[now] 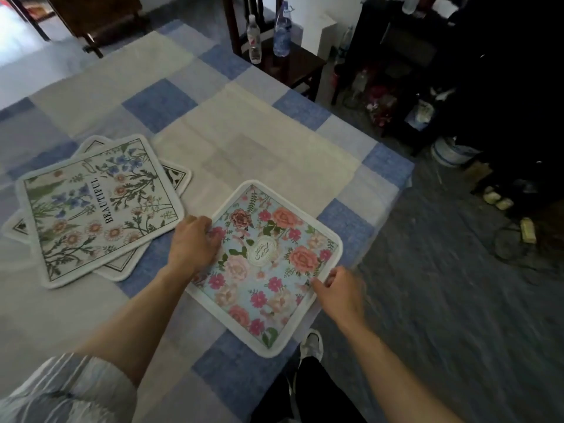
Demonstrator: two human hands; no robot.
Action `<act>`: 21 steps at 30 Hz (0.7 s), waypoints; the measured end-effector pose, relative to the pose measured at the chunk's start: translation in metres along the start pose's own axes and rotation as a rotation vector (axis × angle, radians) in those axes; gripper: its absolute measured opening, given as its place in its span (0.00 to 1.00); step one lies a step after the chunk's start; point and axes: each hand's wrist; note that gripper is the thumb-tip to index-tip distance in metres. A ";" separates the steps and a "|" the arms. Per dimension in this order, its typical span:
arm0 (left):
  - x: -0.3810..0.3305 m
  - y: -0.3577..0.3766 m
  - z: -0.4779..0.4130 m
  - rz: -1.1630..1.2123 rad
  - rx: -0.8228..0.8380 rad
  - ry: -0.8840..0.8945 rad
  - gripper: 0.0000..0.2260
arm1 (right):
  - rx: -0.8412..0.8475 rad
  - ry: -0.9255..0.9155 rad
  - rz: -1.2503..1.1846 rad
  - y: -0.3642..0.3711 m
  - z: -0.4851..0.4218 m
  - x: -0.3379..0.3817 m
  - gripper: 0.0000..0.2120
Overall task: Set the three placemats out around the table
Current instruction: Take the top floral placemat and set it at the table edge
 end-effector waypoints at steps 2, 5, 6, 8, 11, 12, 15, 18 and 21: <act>0.001 0.002 -0.001 0.000 -0.009 -0.019 0.13 | -0.005 0.007 -0.015 0.001 -0.001 0.005 0.18; 0.000 0.001 -0.006 -0.030 -0.017 -0.060 0.10 | 0.015 0.063 -0.027 0.003 -0.004 0.010 0.19; -0.001 0.000 -0.007 -0.032 -0.019 -0.070 0.09 | 0.017 0.082 -0.034 0.003 -0.005 0.011 0.19; 0.000 -0.001 -0.010 -0.003 -0.016 -0.096 0.08 | 0.013 0.127 -0.061 0.003 -0.007 0.010 0.16; 0.004 -0.002 -0.013 0.054 -0.019 -0.112 0.08 | -0.055 0.173 -0.115 0.006 -0.005 0.007 0.13; 0.005 -0.002 -0.013 0.058 -0.024 -0.108 0.09 | -0.078 0.169 -0.127 0.007 -0.004 0.007 0.13; 0.006 -0.006 -0.008 0.072 -0.034 -0.101 0.08 | -0.083 0.194 -0.189 0.007 -0.005 0.006 0.08; 0.007 -0.011 -0.002 0.105 -0.063 -0.085 0.04 | -0.035 0.277 -0.259 0.003 -0.010 0.005 0.05; 0.006 -0.015 0.002 0.143 -0.075 -0.062 0.05 | -0.007 0.287 -0.256 0.000 -0.013 0.004 0.06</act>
Point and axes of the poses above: each hand's wrist, its own z-axis away from the middle knuckle, its own y-axis out of the palm, x = y × z, and after that the axes turned 8 degrees about x, right-handed
